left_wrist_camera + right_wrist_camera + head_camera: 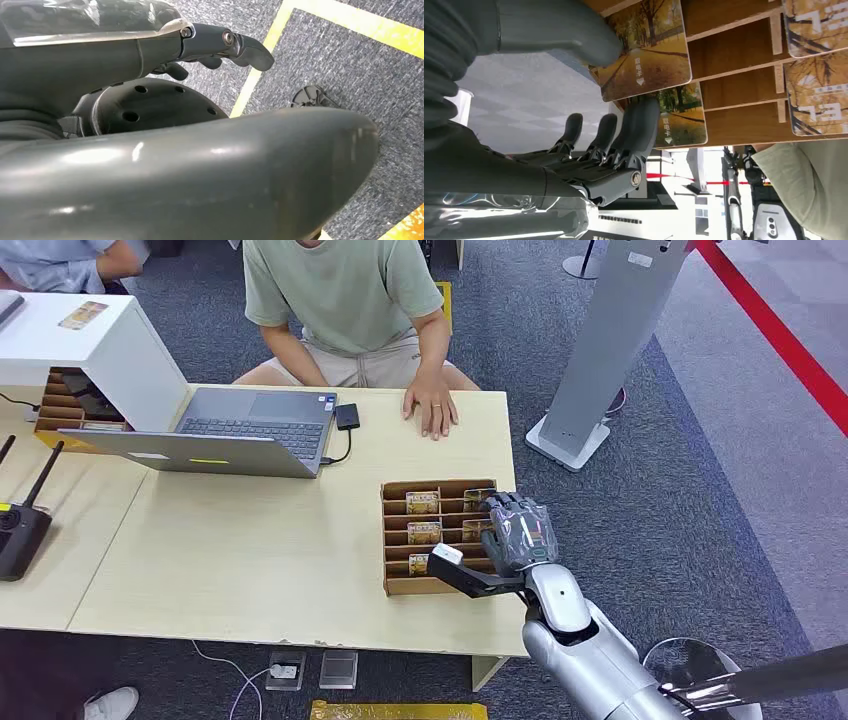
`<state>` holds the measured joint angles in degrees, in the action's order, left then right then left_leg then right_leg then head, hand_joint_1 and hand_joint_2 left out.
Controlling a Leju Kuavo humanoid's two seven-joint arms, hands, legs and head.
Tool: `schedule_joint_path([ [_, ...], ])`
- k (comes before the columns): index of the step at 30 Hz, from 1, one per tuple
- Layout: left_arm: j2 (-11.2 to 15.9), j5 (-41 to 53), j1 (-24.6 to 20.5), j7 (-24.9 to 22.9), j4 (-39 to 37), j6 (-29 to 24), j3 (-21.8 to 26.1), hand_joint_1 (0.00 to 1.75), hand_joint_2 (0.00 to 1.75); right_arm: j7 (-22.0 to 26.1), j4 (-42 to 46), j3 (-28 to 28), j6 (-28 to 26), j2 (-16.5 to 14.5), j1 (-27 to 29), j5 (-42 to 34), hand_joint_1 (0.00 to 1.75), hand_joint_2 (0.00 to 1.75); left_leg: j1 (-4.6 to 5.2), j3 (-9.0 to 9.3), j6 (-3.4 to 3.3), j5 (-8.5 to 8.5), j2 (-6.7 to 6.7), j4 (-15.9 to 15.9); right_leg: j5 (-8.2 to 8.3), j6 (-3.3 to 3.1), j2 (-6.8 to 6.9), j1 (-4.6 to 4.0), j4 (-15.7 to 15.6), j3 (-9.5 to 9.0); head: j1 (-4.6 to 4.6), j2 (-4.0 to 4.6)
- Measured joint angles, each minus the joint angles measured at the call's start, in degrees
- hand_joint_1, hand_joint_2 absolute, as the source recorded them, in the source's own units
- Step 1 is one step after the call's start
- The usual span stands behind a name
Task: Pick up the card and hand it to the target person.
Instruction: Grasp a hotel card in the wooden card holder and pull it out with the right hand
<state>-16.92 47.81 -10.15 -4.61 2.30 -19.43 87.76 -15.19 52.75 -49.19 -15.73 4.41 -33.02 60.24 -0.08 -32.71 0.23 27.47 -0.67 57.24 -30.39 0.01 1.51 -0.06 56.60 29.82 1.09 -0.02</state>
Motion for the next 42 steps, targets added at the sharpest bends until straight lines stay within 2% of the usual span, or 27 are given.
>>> schedule_joint_path([
  [4,0.05,-0.66,0.00,0.47,-0.01,-0.48,0.00,0.00,0.00,-0.04,-0.59,-0.03,-0.80,-0.11,0.01,-0.13,1.01,1.75,0.00,0.01,0.00,0.00,-0.01,0.00,0.00,0.00,-0.01,0.00,0.00,0.00,-0.01,-0.01],
  [9,-0.21,-1.05,-0.02,0.49,-0.09,-4.20,0.00,0.00,0.00,0.09,-1.20,-0.05,-2.24,-0.10,0.04,-0.24,1.13,1.75,0.00,0.01,0.00,0.00,-0.02,0.00,0.00,0.00,-0.01,0.00,0.00,0.00,-0.01,0.00],
  [16,-0.36,-2.22,-0.03,0.97,-0.35,-4.62,0.00,0.00,0.00,0.06,-1.29,-0.05,-3.86,0.16,0.18,-0.19,1.02,1.75,0.00,0.02,0.00,0.00,-0.03,0.00,0.00,0.00,-0.01,0.01,-0.01,0.00,-0.03,-0.02],
  [21,-0.55,-2.63,-0.02,1.11,-0.35,-4.61,0.00,0.00,0.00,-0.42,-1.30,0.02,-5.55,0.53,0.54,0.14,1.06,1.75,0.00,0.02,0.00,0.00,-0.03,0.00,0.00,0.00,-0.01,0.00,0.00,0.00,-0.03,-0.01],
  [26,-0.67,-3.33,-0.02,1.62,-0.35,-4.58,0.00,0.00,0.00,-0.35,-1.32,0.18,-7.53,0.74,0.86,0.27,1.19,1.75,0.00,0.02,0.00,0.00,-0.03,0.00,0.00,0.00,-0.01,0.00,0.00,0.01,-0.03,0.00],
  [32,-0.71,-4.41,-0.02,2.25,-0.35,-4.39,0.00,0.00,0.00,-0.23,-1.27,0.55,-9.96,1.05,0.94,0.28,1.43,1.75,0.00,0.02,0.00,0.00,-0.03,0.00,0.00,0.00,-0.01,0.00,0.00,0.01,-0.03,-0.01],
  [42,-0.82,-4.87,0.00,2.61,-0.35,-4.04,0.00,0.00,0.00,0.92,0.87,0.94,-13.17,1.81,1.45,0.91,1.51,1.75,0.00,0.02,0.00,0.00,-0.03,0.00,0.00,0.00,-0.01,0.00,0.00,0.01,-0.04,0.00],
])
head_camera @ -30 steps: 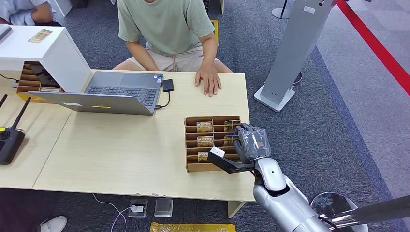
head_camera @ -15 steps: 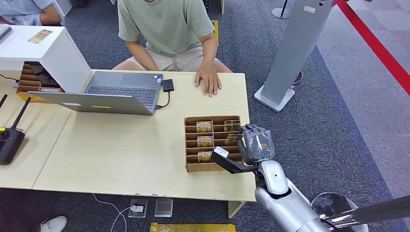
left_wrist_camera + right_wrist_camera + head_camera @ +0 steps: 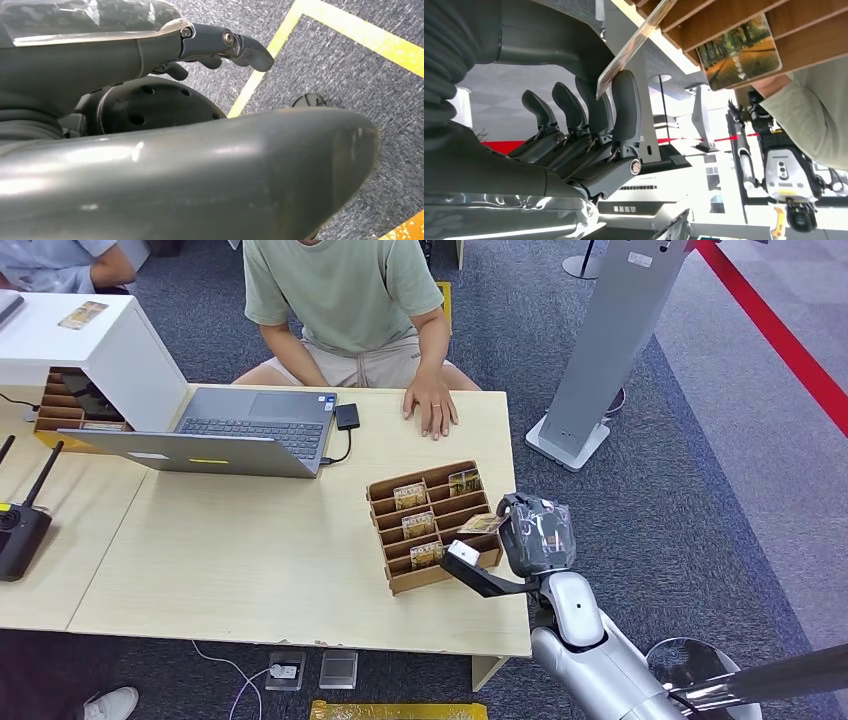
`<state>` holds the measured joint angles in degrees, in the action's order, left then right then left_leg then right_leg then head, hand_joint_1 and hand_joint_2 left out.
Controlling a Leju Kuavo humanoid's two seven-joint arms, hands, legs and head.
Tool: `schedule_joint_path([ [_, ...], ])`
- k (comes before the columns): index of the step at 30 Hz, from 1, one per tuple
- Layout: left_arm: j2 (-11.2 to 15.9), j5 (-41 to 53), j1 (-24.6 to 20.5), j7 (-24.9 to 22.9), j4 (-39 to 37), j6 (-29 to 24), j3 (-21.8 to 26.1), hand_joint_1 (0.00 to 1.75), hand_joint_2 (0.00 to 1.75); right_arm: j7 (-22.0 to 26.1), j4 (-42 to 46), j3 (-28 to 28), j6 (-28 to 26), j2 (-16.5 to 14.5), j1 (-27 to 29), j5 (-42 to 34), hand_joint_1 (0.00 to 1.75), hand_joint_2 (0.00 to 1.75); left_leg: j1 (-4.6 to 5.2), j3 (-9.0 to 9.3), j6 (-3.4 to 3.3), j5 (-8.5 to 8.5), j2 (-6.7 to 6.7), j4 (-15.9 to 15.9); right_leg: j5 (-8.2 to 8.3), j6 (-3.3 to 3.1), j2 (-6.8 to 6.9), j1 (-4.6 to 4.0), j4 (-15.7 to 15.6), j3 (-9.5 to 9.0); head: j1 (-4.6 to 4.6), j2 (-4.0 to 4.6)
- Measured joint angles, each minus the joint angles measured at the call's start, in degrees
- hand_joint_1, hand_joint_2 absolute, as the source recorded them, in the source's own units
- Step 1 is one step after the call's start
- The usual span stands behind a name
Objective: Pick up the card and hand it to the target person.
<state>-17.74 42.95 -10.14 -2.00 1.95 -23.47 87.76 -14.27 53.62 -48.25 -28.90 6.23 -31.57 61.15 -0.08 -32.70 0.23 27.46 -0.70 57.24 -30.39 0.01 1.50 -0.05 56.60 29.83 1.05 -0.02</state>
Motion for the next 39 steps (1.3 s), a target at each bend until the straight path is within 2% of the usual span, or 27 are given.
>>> schedule_joint_path([
  [8,-0.17,1.49,0.02,-1.58,0.00,0.34,0.00,0.00,0.00,1.16,3.74,0.69,-0.91,0.23,0.05,-0.68,1.48,1.75,0.00,0.00,0.00,0.00,0.00,0.00,0.00,0.00,0.00,0.00,0.00,0.00,0.01,-0.01],
  [16,-0.19,2.41,0.06,-2.06,0.00,1.03,0.00,0.00,0.00,0.90,10.13,1.67,-0.46,0.27,-0.54,-0.44,1.70,1.75,0.00,-0.01,0.00,0.00,0.00,0.00,0.00,0.00,0.00,0.00,0.00,-0.01,0.01,-0.01],
  [21,-0.19,3.32,0.10,-2.04,0.00,1.48,0.00,0.00,0.00,1.82,13.05,2.40,-0.98,-0.30,-2.83,-0.20,1.75,1.75,0.00,-0.01,0.00,0.00,0.00,0.00,0.00,0.00,0.00,0.00,0.02,-0.02,0.01,0.00],
  [30,0.23,7.73,0.10,-2.04,0.00,3.02,0.00,0.00,0.00,5.51,8.91,2.73,-5.53,-5.62,-12.71,-2.06,1.75,1.75,0.00,-0.02,-0.01,-0.02,0.00,0.00,0.00,0.00,0.00,-0.01,0.07,-0.01,0.01,-0.01],
  [39,1.81,9.01,0.07,-0.82,0.00,5.49,-0.01,0.00,0.00,3.34,-4.89,3.13,-5.62,-12.07,-23.15,-0.75,1.75,1.75,-0.01,-0.03,-0.01,-0.02,0.01,0.00,0.00,0.00,0.00,-0.01,0.08,0.01,0.03,-0.01],
])
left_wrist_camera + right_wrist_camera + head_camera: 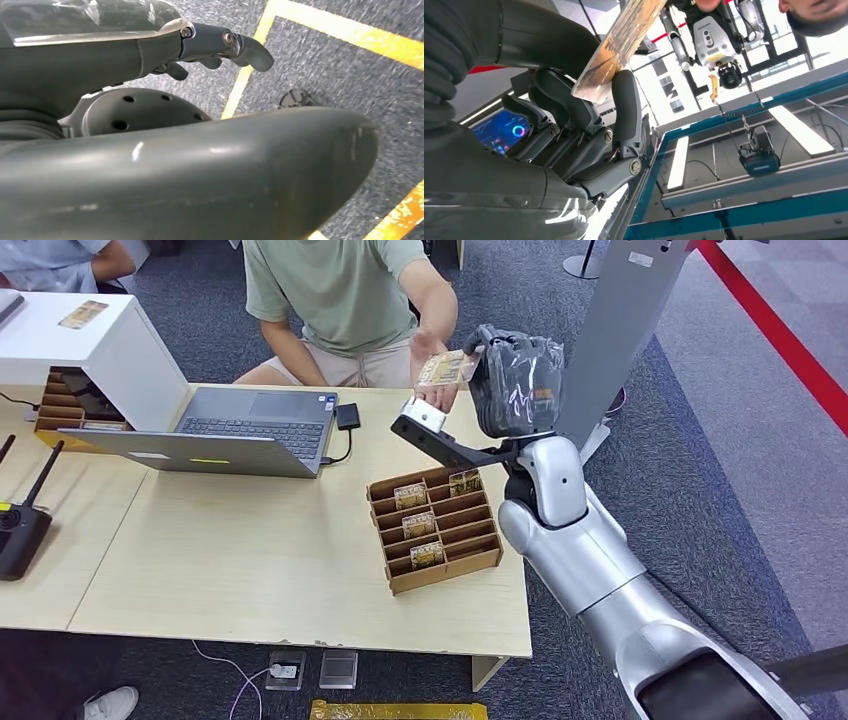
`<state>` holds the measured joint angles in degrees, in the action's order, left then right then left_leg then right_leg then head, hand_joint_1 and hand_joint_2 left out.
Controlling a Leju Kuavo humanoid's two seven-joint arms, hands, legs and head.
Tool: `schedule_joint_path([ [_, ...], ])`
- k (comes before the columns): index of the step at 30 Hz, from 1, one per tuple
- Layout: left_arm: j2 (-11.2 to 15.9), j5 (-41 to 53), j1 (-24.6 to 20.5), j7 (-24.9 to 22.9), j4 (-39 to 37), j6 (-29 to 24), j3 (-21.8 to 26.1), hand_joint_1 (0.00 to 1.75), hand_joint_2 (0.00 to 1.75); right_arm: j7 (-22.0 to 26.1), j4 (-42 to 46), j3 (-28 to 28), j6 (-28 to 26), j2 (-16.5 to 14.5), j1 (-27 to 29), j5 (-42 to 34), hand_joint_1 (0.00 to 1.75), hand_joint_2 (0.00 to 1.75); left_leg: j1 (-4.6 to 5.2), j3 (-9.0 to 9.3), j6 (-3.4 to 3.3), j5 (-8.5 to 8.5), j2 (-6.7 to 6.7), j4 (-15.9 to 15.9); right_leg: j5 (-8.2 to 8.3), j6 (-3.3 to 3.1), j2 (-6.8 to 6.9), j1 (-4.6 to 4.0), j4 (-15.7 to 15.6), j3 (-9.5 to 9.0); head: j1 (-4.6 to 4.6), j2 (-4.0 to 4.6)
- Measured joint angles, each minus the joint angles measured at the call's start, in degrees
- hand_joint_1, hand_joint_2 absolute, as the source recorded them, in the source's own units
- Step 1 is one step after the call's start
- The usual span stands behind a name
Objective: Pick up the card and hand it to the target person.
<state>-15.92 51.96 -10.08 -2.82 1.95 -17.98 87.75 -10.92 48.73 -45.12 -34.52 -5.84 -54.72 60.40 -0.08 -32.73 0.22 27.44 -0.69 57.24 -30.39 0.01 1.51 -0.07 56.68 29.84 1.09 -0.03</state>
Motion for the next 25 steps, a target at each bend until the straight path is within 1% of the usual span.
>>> schedule_joint_path([
  [7,0.76,-1.68,0.01,1.91,0.00,0.30,0.01,0.00,0.00,-2.52,-8.38,-0.09,1.91,-2.91,-2.60,3.55,1.75,1.75,0.00,-0.01,0.00,0.00,0.00,0.00,0.00,0.00,0.00,0.00,0.00,0.01,-0.02,0.01],
  [9,0.95,-2.30,0.02,2.39,0.00,0.60,0.01,0.00,0.00,-3.12,-10.10,-0.22,2.38,-3.36,-2.91,4.40,1.68,1.75,0.00,-0.01,0.00,0.00,0.00,0.00,0.00,0.00,0.00,0.00,-0.01,0.01,-0.03,0.01],
  [11,1.19,-2.87,0.01,2.82,0.00,1.11,0.01,0.00,0.00,-3.62,-11.88,-0.38,2.76,-3.74,-3.16,5.01,0.83,1.75,0.00,0.00,0.00,0.00,0.00,0.00,0.00,0.00,0.00,0.00,-0.01,0.02,-0.04,0.01],
  [13,1.45,-3.45,0.02,3.11,0.00,1.56,0.01,0.00,0.00,-3.87,-13.30,-0.47,3.15,-3.99,-3.23,5.10,0.02,1.75,0.00,0.00,0.00,0.00,-0.01,0.00,0.00,0.00,0.00,0.00,0.00,0.02,-0.04,0.01],
  [16,1.67,-4.77,0.04,3.61,0.00,1.67,0.01,0.00,0.00,-3.02,-14.67,-0.49,3.99,-4.12,-3.04,3.65,0.00,1.75,0.00,0.00,0.00,0.00,-0.01,0.00,0.00,0.00,0.00,0.00,0.00,0.02,-0.02,0.01],
  [19,1.75,-5.96,0.06,3.99,0.00,1.51,0.01,0.00,0.00,-0.50,-15.38,-0.43,4.78,-4.31,-2.50,0.90,0.00,1.75,0.00,0.00,0.00,0.00,-0.01,0.00,0.00,0.00,-0.01,0.00,0.00,0.02,-0.02,0.00],
  [21,1.78,-6.80,0.06,4.04,0.00,1.21,0.01,0.00,0.00,1.95,-15.49,-0.31,5.11,-4.46,-1.98,-1.88,0.00,1.75,0.00,0.00,0.00,0.00,-0.02,0.00,0.00,0.00,-0.01,0.00,0.00,0.02,-0.02,0.00],
  [24,1.77,-8.55,0.08,4.04,0.00,0.30,0.01,0.00,0.00,7.51,-14.77,0.55,6.86,-4.67,-0.67,-9.80,0.00,1.75,0.00,0.01,0.00,0.00,-0.02,0.00,0.00,0.00,-0.01,0.00,0.00,0.02,-0.01,0.01],
  [25,1.77,-8.90,0.08,4.04,0.00,0.12,0.01,0.00,0.00,8.57,-14.55,0.77,7.40,-4.71,-0.38,-11.45,0.00,1.75,0.00,0.01,0.00,0.00,-0.02,0.00,0.00,0.00,-0.02,0.00,0.00,0.02,-0.01,0.01],
])
